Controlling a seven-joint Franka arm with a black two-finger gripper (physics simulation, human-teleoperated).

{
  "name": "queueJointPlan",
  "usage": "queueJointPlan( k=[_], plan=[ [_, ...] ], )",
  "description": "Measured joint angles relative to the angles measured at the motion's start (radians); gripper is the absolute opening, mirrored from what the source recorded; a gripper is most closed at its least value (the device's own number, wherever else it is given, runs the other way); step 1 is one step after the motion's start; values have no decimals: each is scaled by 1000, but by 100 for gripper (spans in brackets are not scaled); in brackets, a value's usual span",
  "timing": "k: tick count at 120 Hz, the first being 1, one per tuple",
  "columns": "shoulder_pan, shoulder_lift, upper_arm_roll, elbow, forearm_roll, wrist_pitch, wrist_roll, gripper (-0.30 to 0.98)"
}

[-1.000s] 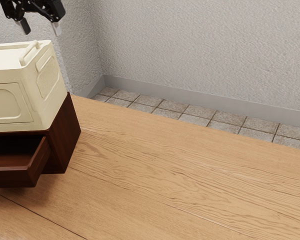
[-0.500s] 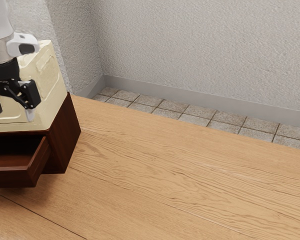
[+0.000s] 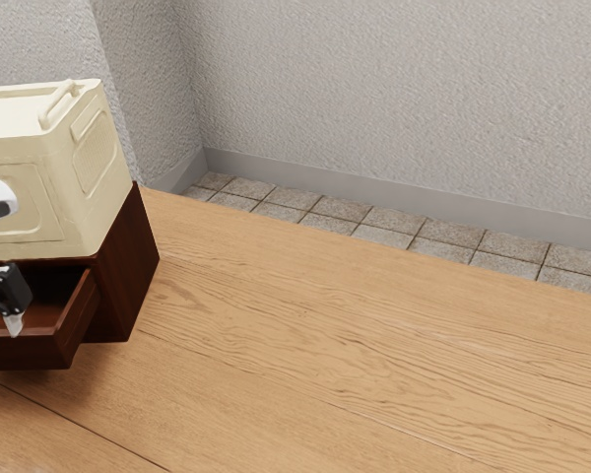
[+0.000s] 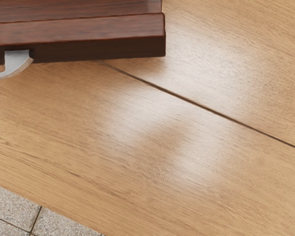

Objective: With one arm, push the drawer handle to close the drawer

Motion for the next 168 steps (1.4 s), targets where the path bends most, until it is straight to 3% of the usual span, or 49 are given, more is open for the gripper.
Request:
queueJointPlan(
  k=[36,49,101,117,149,168],
  plan=[
    [-7,-43,262,-155,210,134,65,69],
    [7,-44,301,-191,271,170,97,69],
    [57,-19,395,-264,357,267,183,67],
    [65,-16,398,-267,362,289,200,54],
    [71,-11,417,-263,366,320,240,14],
    [73,5,418,-256,367,326,254,3]
  ],
)
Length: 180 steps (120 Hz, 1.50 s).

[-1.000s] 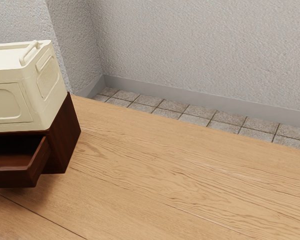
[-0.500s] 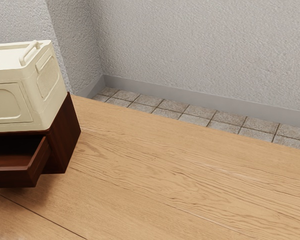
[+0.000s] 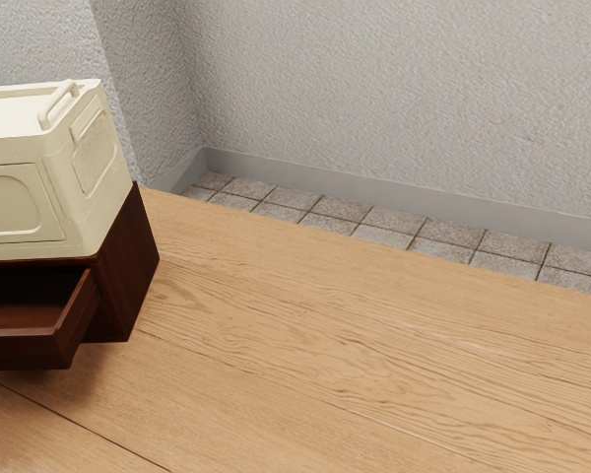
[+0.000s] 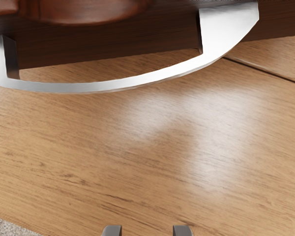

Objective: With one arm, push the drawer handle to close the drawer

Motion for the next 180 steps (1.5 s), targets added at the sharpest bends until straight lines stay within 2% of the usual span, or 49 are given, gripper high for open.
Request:
queueJointPlan(
  k=[64,180],
  plan=[
    [-58,143,21,78,2,44,25,-4],
    [-225,345,155,228,-1,111,39,-6]
  ],
)
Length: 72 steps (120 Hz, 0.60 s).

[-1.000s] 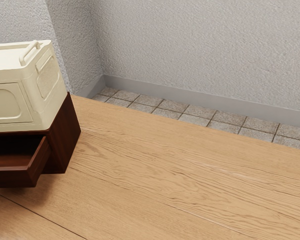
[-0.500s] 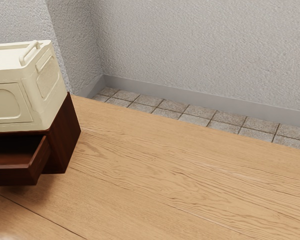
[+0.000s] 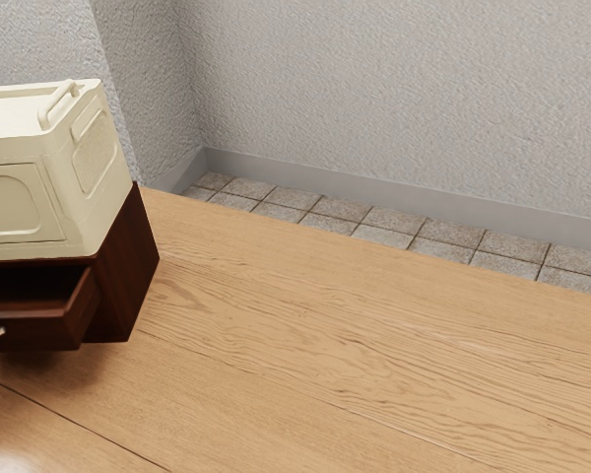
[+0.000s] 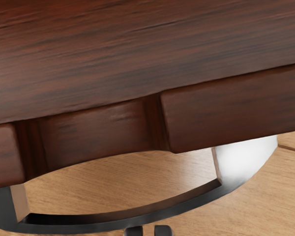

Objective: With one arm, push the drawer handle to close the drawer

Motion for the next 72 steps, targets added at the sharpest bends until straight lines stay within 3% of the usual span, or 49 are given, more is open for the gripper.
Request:
queueJointPlan(
  k=[72],
  plan=[
    [-169,109,144,115,-1,28,3,-6]
  ],
)
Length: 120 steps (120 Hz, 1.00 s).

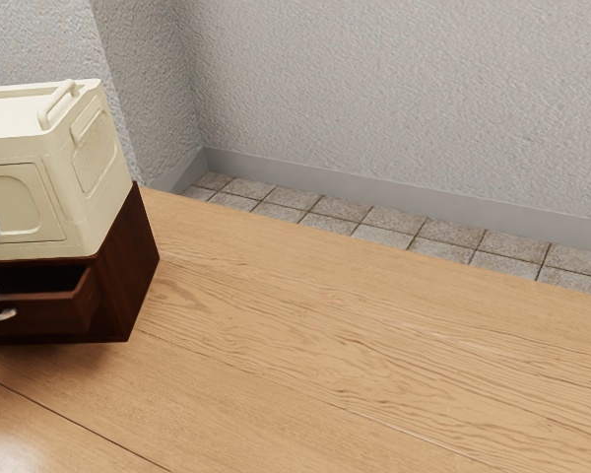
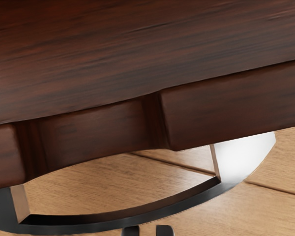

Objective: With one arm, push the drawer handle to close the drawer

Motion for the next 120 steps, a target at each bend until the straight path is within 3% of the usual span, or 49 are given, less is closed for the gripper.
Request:
queueJointPlan(
  k=[57,120],
  plan=[
    [-195,60,168,104,0,18,2,-6],
    [-341,69,320,164,6,29,58,-7]
  ],
)
